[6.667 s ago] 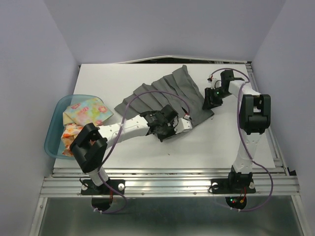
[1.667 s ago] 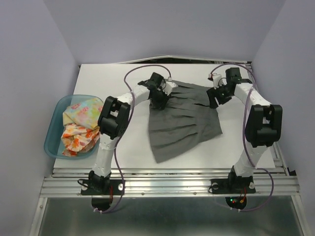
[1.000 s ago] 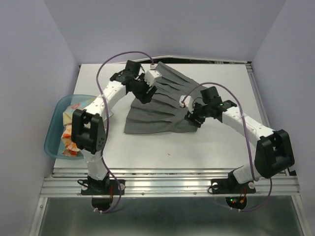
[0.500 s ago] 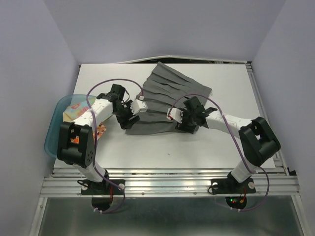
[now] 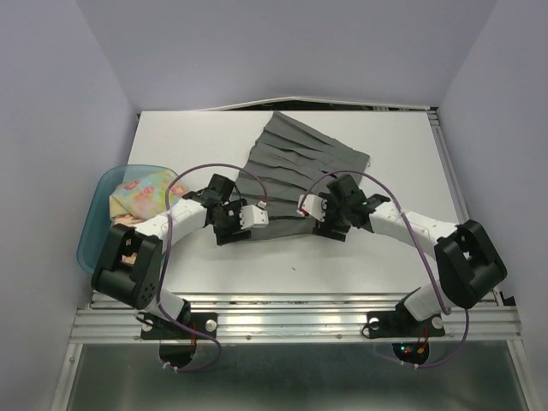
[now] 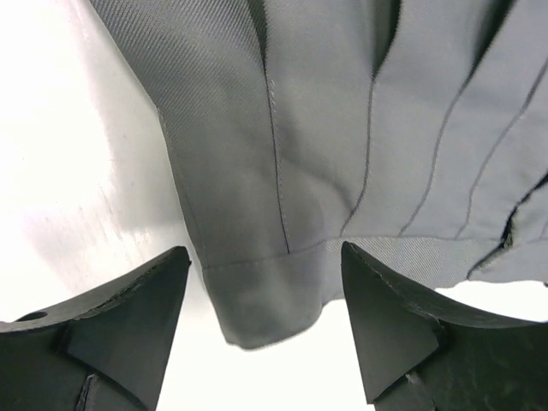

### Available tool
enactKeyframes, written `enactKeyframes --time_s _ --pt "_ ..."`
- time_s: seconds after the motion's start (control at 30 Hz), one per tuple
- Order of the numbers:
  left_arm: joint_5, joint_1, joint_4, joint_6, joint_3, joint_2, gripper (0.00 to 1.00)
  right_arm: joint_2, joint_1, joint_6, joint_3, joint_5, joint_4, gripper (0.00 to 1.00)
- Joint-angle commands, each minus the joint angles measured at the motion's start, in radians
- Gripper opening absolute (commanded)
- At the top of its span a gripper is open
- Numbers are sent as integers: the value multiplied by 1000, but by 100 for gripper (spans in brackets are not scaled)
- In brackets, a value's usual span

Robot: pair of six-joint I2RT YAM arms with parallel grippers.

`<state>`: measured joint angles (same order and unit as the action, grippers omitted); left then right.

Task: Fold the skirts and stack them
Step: Fold the skirt

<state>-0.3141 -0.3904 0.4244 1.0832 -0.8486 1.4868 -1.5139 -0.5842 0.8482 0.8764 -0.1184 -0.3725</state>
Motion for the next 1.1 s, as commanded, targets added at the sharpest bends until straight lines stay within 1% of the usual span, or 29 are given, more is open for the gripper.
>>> enactKeyframes --time_s 0.0,0.1,0.17,0.33,0.43,0.57,0.63,0.67,0.73,0.77,0.8,0.83,0.87,0.93,0.97,1.0,1.03,1.07 --pt "12 -37 -61 -2 25 -56 74 78 -8 -2 58 13 -86 78" --pt "13 -68 -64 -9 48 -79 75 109 -8 37 32 23 -123 80" --pt "13 -85 -64 -11 59 -91 77 106 -8 51 4 32 -117 80" --pt "17 -90 -61 -17 65 -91 80 41 -8 72 -66 71 10 80" --pt "33 -90 -68 -19 75 -74 80 -25 -8 71 -62 102 55 76" --pt "82 -91 -125 -38 106 -56 80 -26 -8 86 -79 109 75 64" --pt "104 -91 -167 -49 115 -42 78 -19 -8 106 -91 106 66 64" --pt "113 -91 -176 -51 118 -24 76 -6 -8 114 -97 102 57 64" --pt "118 -91 -184 -51 118 -2 73 9 -8 133 -117 91 35 68" --pt "118 -93 -184 -51 118 3 72 27 -8 134 -120 88 26 75" --pt "109 -91 -184 -52 117 6 71 37 -8 141 -123 80 8 79" --pt "106 -91 -181 -55 114 9 71 43 -8 143 -125 77 0 80" --pt "101 -93 -180 -55 114 10 68 56 -8 146 -129 76 1 76" --pt "99 -91 -182 -54 114 13 60 60 -8 149 -148 80 36 63" --pt "99 -91 -181 -54 109 18 51 48 -8 149 -151 86 53 56" --pt "98 -91 -176 -51 106 20 45 37 -8 149 -149 95 63 52" --pt "95 -91 -159 -49 97 18 36 28 -8 146 -140 111 70 43" --pt "86 -91 -150 -49 94 12 31 20 -8 143 -136 114 73 38"
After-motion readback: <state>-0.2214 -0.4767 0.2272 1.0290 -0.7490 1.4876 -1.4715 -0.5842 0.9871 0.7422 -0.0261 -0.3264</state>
